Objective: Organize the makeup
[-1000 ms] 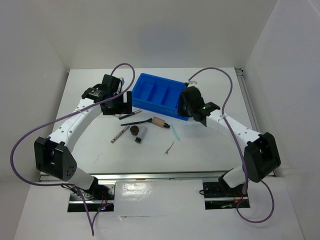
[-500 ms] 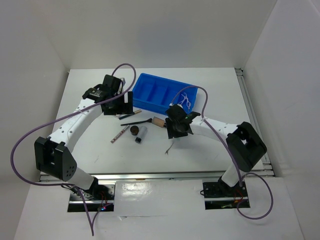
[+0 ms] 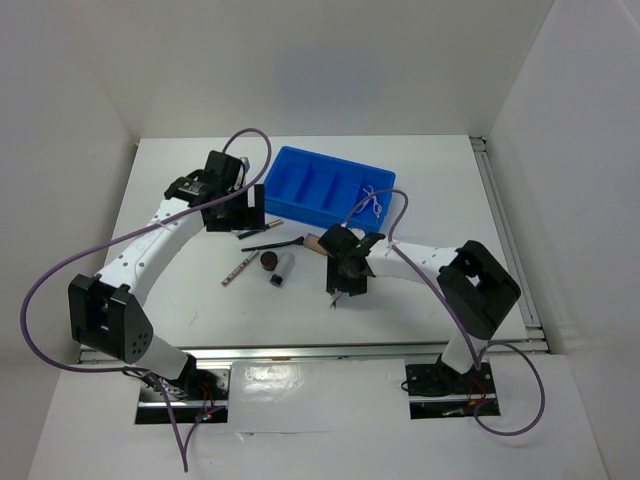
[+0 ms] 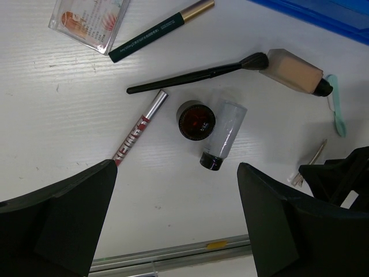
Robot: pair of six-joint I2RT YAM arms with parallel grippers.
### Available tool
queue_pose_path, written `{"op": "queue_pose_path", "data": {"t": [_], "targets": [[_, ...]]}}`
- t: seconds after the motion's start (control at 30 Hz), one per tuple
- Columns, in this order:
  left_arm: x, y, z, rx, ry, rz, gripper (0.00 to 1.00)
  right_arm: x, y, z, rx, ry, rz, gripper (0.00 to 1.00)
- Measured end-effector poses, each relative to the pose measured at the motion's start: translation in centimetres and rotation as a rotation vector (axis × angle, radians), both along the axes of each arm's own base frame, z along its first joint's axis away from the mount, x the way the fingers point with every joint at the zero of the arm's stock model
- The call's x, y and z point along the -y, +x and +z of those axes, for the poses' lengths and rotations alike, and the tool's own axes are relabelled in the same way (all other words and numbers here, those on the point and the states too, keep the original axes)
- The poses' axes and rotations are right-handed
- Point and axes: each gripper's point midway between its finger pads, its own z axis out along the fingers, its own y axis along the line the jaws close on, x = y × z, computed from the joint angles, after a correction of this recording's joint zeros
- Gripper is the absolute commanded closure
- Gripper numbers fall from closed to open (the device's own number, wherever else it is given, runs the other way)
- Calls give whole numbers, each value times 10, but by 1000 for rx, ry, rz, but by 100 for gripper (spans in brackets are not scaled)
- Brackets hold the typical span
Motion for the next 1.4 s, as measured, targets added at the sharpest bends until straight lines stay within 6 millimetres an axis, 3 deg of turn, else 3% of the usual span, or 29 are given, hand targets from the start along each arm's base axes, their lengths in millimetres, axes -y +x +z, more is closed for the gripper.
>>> {"op": "queue_pose_path", "data": {"t": [0.23, 0.47, 0.63, 0.73, 0.83, 0.9, 1.0, 1.1, 1.27, 1.4], "targets": [[-1, -1, 0, 1, 1, 1, 0, -5, -14, -10, -27, -34, -5, 64], [0, -3, 2, 4, -6, -3, 0, -16, -13, -10, -10, -54, 6, 98], [0, -3, 1, 3, -6, -3, 0, -23, 1, 1, 31, -69, 18, 100], [0, -3, 1, 3, -6, -3, 0, -32, 21, 25, 104, -76, 35, 100], [1, -3, 1, 3, -4, -5, 0, -41, 54, 62, 218, -57, 44, 100], [2, -4, 1, 3, -4, -9, 0, -37, 74, 82, 276, -48, 36, 100], [3, -4, 1, 3, -4, -12, 0, -11, 114, 111, 355, -43, -27, 100], [3, -4, 1, 3, -4, -14, 0, 30, 161, 132, 417, -41, -129, 100], [2, -4, 1, 6, 4, -10, 0, 92, 219, 135, 449, -48, -267, 100], [1, -3, 1, 8, 10, -6, 0, 98, 244, 109, 415, -59, -266, 97]]}}
